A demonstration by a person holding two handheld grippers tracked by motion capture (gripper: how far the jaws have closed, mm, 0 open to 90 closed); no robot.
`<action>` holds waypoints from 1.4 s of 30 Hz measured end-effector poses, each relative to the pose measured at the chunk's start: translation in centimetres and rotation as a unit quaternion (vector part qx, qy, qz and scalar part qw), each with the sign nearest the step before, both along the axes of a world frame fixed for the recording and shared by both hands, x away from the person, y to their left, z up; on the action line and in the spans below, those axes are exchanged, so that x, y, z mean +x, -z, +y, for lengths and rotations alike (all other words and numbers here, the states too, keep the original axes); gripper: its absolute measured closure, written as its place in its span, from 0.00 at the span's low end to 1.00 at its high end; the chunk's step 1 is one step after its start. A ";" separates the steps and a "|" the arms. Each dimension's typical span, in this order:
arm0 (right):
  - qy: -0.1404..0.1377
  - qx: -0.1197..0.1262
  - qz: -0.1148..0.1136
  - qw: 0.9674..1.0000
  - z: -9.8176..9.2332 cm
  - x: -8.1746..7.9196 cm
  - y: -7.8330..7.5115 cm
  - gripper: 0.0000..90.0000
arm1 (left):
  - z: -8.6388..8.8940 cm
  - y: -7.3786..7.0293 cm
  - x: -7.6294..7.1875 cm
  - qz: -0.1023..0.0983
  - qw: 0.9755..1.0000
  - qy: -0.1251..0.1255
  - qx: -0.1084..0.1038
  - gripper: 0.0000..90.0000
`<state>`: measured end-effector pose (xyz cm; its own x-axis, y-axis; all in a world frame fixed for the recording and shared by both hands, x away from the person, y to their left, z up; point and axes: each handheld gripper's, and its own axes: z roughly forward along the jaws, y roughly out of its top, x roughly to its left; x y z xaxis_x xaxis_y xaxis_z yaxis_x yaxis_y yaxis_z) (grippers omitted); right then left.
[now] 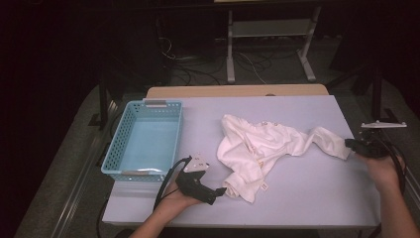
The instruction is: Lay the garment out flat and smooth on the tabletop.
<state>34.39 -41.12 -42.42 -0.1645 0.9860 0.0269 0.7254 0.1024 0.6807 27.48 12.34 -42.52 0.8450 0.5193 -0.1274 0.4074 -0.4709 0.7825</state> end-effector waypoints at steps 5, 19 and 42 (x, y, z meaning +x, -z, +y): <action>0.019 -0.001 -0.001 1.000 -1.2 -0.2 0.1 0.93 | 0.0 0.0 0.0 0.000 1.000 0.001 -0.001 0.00; 0.085 -0.014 0.002 0.996 -4.8 -1.1 0.5 0.95 | -0.2 -0.1 0.2 -0.003 1.000 0.004 -0.003 0.00; -0.019 0.037 -0.048 0.998 0.6 -2.1 -2.0 0.51 | -0.5 -0.3 0.7 -0.005 1.000 0.013 -0.003 0.00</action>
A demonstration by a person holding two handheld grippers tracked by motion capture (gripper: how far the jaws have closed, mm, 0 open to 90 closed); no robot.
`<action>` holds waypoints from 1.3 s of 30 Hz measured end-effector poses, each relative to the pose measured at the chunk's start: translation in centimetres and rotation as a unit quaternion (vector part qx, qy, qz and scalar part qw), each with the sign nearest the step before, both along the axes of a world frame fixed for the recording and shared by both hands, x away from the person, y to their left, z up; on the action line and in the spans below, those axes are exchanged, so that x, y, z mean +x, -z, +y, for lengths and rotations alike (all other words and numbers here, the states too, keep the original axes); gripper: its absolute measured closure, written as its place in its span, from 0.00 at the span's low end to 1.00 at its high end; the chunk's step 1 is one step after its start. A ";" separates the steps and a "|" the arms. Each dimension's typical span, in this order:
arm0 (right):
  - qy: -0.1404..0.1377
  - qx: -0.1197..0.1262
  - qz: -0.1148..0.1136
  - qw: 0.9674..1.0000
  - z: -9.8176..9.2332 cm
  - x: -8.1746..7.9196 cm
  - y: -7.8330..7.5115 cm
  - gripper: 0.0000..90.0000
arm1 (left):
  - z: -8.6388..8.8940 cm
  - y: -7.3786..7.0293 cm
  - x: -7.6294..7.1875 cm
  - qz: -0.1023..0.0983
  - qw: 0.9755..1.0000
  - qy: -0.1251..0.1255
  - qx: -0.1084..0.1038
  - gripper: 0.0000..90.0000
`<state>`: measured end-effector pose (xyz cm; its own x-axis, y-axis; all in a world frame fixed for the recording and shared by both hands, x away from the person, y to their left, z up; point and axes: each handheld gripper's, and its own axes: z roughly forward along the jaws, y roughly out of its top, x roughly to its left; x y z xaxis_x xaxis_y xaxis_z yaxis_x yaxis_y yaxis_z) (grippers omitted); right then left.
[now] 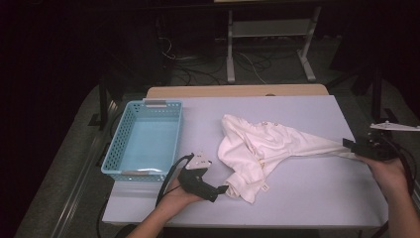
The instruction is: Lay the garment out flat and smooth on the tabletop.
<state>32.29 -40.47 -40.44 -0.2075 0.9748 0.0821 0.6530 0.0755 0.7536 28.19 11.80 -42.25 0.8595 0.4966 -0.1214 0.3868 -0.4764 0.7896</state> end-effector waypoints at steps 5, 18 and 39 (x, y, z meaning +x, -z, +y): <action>-0.046 0.007 -0.001 0.999 2.7 -0.4 -0.3 0.51 | 0.0 0.0 0.0 0.000 1.000 0.001 -0.001 0.00; -0.143 0.026 0.010 0.989 9.1 -0.2 0.1 0.57 | 0.1 0.0 -0.2 -0.002 1.000 -0.002 0.001 0.00; -0.285 0.023 0.062 0.956 17.2 -1.6 2.6 0.62 | 0.3 -0.1 -0.3 -0.001 1.000 -0.007 -0.001 0.00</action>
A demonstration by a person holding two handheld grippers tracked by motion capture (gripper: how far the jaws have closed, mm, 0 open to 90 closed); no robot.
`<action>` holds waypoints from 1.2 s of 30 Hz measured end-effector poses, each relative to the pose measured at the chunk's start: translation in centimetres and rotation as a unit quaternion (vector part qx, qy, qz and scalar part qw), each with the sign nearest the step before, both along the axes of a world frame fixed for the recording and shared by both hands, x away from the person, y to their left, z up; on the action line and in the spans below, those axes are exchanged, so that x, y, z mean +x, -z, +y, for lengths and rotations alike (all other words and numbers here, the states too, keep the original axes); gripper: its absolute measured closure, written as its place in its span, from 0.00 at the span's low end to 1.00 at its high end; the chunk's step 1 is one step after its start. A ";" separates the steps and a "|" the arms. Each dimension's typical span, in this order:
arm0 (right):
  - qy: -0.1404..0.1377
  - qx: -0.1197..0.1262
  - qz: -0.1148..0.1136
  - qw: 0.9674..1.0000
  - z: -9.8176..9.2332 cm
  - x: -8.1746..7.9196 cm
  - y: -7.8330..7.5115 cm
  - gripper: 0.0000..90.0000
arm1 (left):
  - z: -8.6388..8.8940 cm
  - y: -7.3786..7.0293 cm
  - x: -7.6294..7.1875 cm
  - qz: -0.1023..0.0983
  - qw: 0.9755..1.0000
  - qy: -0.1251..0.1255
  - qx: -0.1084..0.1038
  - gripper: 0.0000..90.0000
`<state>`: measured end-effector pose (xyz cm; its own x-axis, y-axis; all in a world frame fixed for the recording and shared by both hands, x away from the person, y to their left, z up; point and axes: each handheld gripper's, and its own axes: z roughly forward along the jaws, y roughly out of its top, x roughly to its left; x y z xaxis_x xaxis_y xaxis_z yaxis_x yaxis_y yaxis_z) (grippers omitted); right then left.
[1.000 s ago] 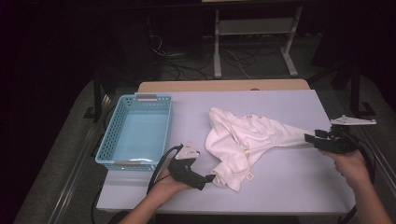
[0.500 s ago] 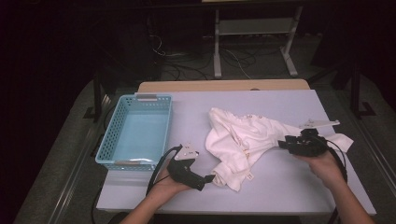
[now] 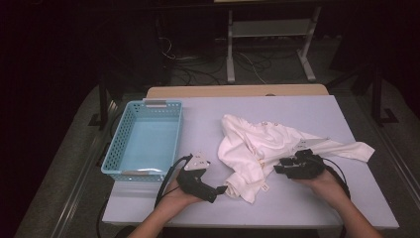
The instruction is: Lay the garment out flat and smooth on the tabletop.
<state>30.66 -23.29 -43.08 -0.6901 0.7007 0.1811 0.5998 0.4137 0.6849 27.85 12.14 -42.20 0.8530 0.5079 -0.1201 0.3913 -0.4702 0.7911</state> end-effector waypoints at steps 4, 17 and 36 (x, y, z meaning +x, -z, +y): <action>-0.025 -0.003 0.001 1.000 1.3 -0.7 0.2 0.62 | 0.0 0.0 0.0 0.000 1.000 0.001 0.000 0.00; -0.070 -0.020 -0.002 0.997 4.4 -1.5 1.1 0.56 | -0.1 0.0 0.0 -0.001 1.000 0.001 0.000 0.00; -0.088 -0.038 -0.011 0.995 5.3 -2.1 1.4 0.95 | -0.1 0.0 0.0 -0.002 1.000 0.003 0.000 0.00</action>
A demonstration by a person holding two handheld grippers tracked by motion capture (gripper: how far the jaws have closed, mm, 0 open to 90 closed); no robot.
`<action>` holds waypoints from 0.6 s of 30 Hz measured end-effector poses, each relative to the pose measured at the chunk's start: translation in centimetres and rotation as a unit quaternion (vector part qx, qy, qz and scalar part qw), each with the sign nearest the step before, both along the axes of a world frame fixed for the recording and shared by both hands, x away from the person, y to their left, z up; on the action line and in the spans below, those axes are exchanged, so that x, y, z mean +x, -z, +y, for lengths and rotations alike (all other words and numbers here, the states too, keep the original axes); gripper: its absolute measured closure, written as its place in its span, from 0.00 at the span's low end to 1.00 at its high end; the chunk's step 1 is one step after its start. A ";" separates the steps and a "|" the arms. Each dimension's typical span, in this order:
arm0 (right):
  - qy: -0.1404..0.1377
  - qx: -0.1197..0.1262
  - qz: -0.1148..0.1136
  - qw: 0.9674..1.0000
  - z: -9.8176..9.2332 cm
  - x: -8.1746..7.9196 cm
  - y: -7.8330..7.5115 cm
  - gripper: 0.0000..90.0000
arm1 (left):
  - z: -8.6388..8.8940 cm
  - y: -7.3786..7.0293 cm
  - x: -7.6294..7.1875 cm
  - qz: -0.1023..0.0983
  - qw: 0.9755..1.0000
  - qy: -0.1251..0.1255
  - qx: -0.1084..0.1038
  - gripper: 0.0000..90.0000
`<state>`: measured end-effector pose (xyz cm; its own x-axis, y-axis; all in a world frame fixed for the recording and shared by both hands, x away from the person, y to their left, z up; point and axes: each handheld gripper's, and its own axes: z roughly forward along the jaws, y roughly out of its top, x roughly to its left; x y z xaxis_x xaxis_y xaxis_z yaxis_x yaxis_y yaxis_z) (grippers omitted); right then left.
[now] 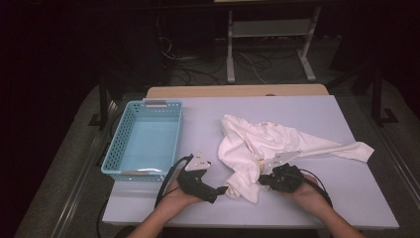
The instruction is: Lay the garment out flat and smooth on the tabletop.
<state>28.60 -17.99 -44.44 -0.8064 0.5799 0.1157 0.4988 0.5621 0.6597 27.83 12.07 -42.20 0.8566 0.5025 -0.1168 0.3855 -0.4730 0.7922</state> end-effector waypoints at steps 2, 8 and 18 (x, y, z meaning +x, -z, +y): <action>0.003 -0.005 0.001 1.000 -0.6 0.0 -0.2 0.95 | 0.0 0.0 0.0 0.001 1.000 0.000 0.000 0.00; 0.022 -0.019 0.006 1.000 -2.9 -0.5 -0.8 0.95 | -0.1 0.0 0.0 0.001 1.000 0.001 0.001 0.00; 0.058 -0.031 0.010 0.998 -6.6 -1.4 -1.3 0.95 | -0.3 0.1 0.1 0.002 1.000 0.004 0.002 0.00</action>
<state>27.17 -24.57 -43.11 -0.7316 0.6754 0.0924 0.5756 0.5393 0.6147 27.90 11.80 -42.28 0.8600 0.4965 -0.1183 0.3848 -0.4785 0.7893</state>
